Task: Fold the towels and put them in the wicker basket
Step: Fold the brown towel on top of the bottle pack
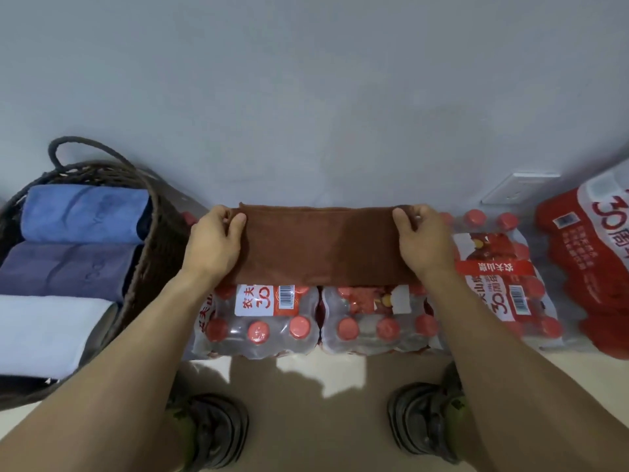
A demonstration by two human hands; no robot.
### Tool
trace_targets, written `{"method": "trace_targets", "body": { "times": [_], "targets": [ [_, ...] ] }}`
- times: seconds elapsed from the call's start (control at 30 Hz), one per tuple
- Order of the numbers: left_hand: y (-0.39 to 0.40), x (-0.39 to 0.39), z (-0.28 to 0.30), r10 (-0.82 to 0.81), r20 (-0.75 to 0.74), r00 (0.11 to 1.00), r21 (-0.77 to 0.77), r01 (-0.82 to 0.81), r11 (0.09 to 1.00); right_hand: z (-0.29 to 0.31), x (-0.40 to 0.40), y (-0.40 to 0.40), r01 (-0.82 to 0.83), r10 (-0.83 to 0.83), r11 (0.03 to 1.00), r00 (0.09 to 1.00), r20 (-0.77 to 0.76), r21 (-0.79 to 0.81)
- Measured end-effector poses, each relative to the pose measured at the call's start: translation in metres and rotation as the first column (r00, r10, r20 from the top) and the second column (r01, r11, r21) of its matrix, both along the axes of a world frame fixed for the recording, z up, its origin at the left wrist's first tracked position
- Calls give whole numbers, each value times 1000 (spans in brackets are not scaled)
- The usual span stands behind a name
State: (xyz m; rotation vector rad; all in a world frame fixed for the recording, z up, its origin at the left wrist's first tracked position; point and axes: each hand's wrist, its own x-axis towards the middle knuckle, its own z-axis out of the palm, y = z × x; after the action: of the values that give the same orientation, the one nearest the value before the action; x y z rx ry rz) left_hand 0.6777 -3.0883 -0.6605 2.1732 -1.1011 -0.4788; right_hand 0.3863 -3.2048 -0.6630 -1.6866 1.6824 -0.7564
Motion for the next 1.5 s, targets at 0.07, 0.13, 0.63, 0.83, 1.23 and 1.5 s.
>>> {"method": "trace_targets", "body": {
  "times": [0.07, 0.13, 0.63, 0.83, 1.23, 1.5],
  "targets": [
    [-9, 2, -7, 4, 44, 999, 11, -4, 1000, -9, 1, -6, 23, -24, 1000, 996, -84, -19],
    [-16, 5, -11, 5, 78, 997, 11, -5, 1000, -13, 1, -11, 43, -48, 998, 992, -118, -42],
    [-6, 0, 4, 242, -151, 959, 315, -185, 931, 17, -4, 8, 101, -84, 969, 993, -81, 225],
    [32, -23, 5, 20, 115, 993, 234, -47, 971, 13, -6, 55, 64, -65, 998, 972, -226, -8],
    [56, -56, 14, 12, 529, 848, 99, -76, 992, 8, -23, 92, 92, -56, 991, 948, -314, 102],
    [63, -157, -12, -486, 332, 808, 393, 350, 850, 14, -25, 81, 12, 77, 987, 845, -529, 163]
  ]
}}
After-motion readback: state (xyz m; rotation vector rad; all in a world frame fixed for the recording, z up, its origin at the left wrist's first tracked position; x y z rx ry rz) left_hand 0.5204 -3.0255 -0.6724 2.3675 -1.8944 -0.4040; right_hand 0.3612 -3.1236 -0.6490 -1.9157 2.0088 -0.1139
